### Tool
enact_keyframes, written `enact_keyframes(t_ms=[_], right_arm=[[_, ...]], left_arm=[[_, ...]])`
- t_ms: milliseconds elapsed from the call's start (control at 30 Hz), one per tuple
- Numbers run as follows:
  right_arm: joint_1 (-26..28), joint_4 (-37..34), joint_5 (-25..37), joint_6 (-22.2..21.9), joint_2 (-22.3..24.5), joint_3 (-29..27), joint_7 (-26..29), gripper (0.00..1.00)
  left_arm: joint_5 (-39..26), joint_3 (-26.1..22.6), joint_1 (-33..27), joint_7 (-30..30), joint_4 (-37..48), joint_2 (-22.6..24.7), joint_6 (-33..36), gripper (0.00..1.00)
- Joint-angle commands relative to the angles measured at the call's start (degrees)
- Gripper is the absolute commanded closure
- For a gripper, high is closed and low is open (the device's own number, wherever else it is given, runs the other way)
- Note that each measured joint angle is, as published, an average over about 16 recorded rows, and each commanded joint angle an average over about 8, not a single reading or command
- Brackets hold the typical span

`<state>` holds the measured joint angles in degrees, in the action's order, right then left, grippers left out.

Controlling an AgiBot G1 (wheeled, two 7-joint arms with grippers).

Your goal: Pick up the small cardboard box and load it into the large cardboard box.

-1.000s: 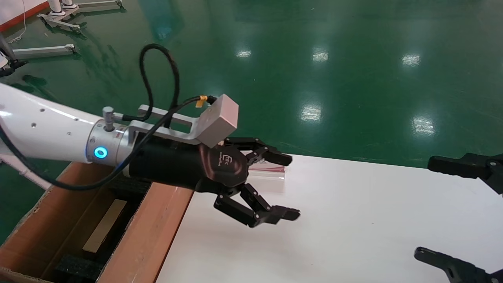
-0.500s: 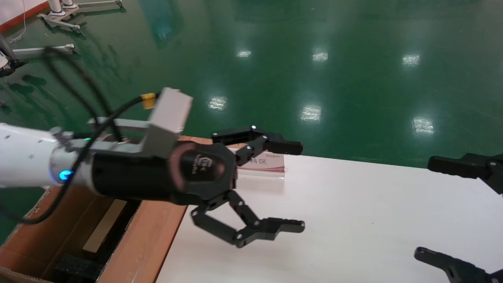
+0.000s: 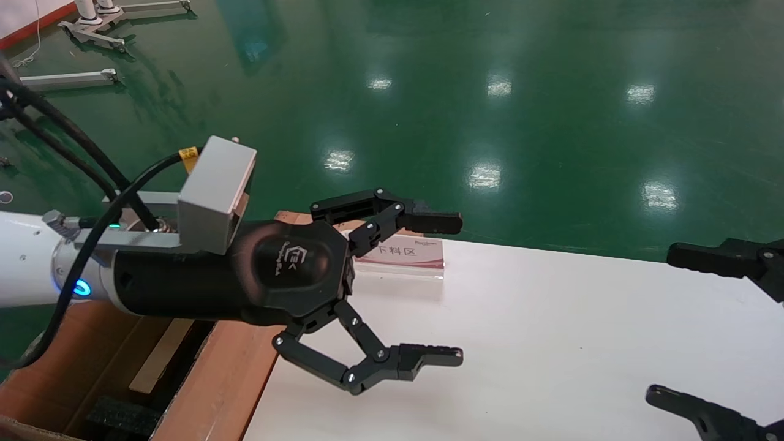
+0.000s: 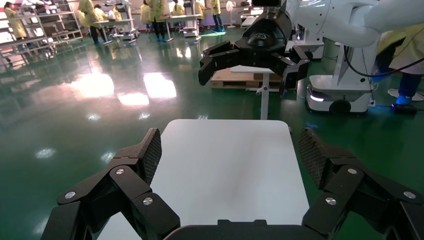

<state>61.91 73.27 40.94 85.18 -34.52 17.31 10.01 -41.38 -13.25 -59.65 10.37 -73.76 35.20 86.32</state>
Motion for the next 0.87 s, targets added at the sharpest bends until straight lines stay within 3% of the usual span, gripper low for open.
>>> enact_keyframes(t_ms=[33,867], right_arm=[[0.00,0.00,0.00,0.00,0.00,0.00,0.00,0.00],[0.00,0.00,0.00,0.00,0.00,0.00,0.00,0.00]], left_arm=[[-0.04,-0.53,-0.36,0.08,0.03,-0.02,-0.11,0.00],[-0.43,-2.56,-1.75,0.35,0.18,-0.15,-0.59,0.00]])
